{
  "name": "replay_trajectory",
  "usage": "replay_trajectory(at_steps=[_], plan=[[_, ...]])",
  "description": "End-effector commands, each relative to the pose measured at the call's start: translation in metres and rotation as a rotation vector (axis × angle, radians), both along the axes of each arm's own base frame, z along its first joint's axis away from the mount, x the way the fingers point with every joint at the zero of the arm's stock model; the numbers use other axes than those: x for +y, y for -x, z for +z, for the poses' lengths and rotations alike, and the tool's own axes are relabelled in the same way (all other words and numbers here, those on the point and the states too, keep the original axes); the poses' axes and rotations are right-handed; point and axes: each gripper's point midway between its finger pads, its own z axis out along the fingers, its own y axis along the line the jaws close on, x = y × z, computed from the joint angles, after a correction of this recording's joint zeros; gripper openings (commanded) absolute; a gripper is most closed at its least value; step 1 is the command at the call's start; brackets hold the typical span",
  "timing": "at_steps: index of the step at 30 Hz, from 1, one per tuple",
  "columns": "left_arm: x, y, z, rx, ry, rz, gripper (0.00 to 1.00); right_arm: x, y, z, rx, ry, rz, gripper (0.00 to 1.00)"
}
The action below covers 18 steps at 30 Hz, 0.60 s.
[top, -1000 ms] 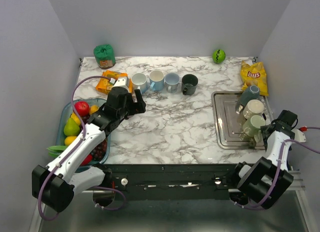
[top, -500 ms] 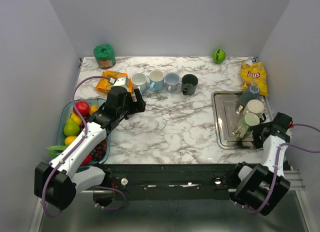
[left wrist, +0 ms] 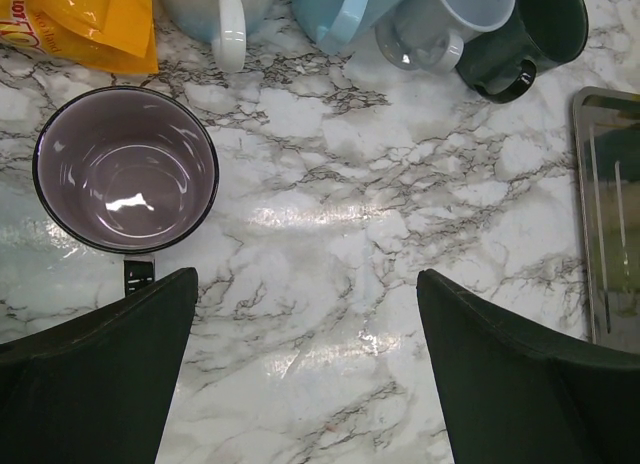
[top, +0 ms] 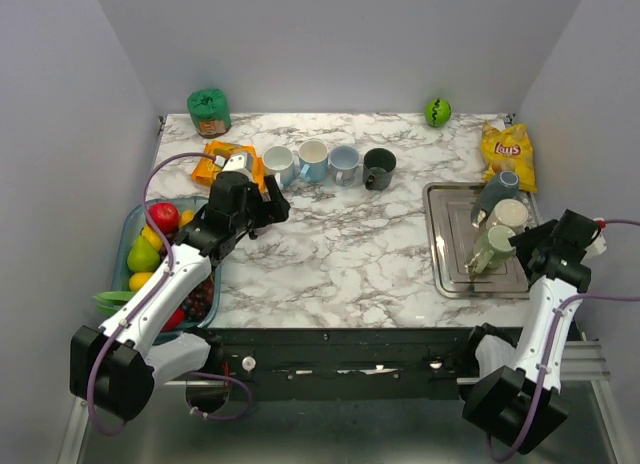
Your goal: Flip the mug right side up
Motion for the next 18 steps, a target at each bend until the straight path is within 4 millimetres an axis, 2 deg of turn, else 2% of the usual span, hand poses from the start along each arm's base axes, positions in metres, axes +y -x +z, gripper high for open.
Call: replay_trajectory(at_steps=[1,5,9,12,18], plan=[[-0.002,0.001,0.009,-0.023,0.052,-0.013,0.99,0.018,-0.006,-0.013,0.063,-0.01,0.184,0.71],[0.001,0.001,0.015,-0.041,0.064,-0.007,0.99,0.038,-0.014,-0.026,0.106,-0.042,0.276,0.73],[0.006,0.0,0.016,-0.048,0.07,0.009,0.99,0.047,-0.017,-0.034,0.164,-0.027,0.328,0.73],[0.006,0.001,0.017,-0.049,0.094,0.002,0.99,0.049,-0.015,-0.044,0.209,-0.025,0.342,0.73],[0.007,-0.004,0.014,-0.032,0.118,-0.005,0.99,0.039,-0.009,-0.06,0.305,0.059,0.339,0.69]])
